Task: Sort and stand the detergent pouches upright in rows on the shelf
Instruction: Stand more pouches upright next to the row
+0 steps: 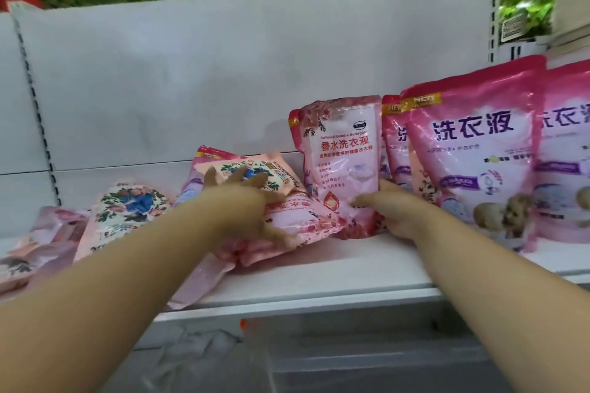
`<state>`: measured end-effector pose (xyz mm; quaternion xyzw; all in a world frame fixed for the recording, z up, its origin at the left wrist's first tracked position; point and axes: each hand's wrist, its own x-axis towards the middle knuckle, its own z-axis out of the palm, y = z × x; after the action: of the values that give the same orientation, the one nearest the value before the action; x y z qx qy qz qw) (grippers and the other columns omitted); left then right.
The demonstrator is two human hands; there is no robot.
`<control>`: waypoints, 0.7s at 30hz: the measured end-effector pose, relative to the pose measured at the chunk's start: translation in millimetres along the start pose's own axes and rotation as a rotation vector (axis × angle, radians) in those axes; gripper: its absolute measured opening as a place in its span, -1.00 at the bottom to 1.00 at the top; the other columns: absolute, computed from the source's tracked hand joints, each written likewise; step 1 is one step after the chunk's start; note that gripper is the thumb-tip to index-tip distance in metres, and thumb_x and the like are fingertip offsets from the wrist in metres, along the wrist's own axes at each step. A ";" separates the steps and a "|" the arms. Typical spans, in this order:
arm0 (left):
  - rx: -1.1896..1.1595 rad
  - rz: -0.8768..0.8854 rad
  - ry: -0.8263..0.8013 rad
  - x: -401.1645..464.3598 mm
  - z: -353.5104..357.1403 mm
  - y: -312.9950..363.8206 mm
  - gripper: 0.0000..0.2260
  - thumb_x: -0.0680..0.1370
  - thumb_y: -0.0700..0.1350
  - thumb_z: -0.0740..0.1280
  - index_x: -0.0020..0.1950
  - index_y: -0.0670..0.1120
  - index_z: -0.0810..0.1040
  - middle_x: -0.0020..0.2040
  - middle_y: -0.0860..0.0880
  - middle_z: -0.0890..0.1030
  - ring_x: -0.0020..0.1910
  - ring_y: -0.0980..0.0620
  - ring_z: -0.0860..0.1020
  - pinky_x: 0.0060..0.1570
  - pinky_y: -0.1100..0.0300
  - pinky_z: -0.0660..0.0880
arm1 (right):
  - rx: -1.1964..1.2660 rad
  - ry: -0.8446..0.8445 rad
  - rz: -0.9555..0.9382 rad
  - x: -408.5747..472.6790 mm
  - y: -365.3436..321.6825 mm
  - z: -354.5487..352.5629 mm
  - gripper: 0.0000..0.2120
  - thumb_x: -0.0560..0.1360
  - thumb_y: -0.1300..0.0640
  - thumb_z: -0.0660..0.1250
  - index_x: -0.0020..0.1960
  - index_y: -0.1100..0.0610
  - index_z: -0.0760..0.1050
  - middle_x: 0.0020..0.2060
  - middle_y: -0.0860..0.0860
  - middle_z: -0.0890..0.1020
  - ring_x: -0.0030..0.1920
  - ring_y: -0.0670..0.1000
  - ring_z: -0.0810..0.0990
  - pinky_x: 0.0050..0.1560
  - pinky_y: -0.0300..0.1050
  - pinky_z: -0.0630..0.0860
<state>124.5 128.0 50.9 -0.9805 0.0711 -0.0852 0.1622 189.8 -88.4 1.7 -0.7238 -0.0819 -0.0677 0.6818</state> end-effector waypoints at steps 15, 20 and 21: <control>-0.297 -0.260 0.225 -36.8 13.5 -21.8 -0.27 0.21 0.50 0.07 -0.04 -0.11 0.47 -0.01 -0.16 0.53 -0.04 -0.12 0.44 -0.08 0.11 0.34 | -0.816 0.052 -0.592 -44.9 -32.7 66.4 -0.65 0.59 0.01 0.12 -0.08 0.20 0.59 -0.19 0.15 0.53 -0.12 0.11 0.46 -0.24 -0.10 0.25; -0.580 -0.320 0.701 -57.0 19.8 -1.1 -0.64 0.38 0.22 0.37 -0.08 -0.04 0.45 -0.10 -0.08 0.55 -0.01 -0.12 0.48 -0.07 0.10 0.31 | -0.528 -0.019 -0.357 -54.6 -39.2 69.2 -0.57 0.54 -0.22 0.06 -0.26 0.09 0.42 -0.33 0.07 0.50 -0.30 0.03 0.45 -0.21 -0.17 0.38; -0.691 -0.309 0.776 -60.3 21.1 0.7 -0.67 0.40 0.17 0.38 -0.13 -0.05 0.40 -0.20 -0.03 0.49 -0.10 -0.11 0.47 -0.15 0.11 0.30 | -0.405 -0.013 -0.316 -56.2 -41.7 68.3 -0.59 0.52 -0.23 0.10 -0.20 0.09 0.45 -0.28 0.09 0.52 -0.25 0.05 0.48 -0.07 -0.12 0.45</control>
<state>69.6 143.9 22.4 -0.8723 0.0047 -0.4355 -0.2221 125.2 -19.3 26.4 -0.8242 -0.1829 -0.1837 0.5035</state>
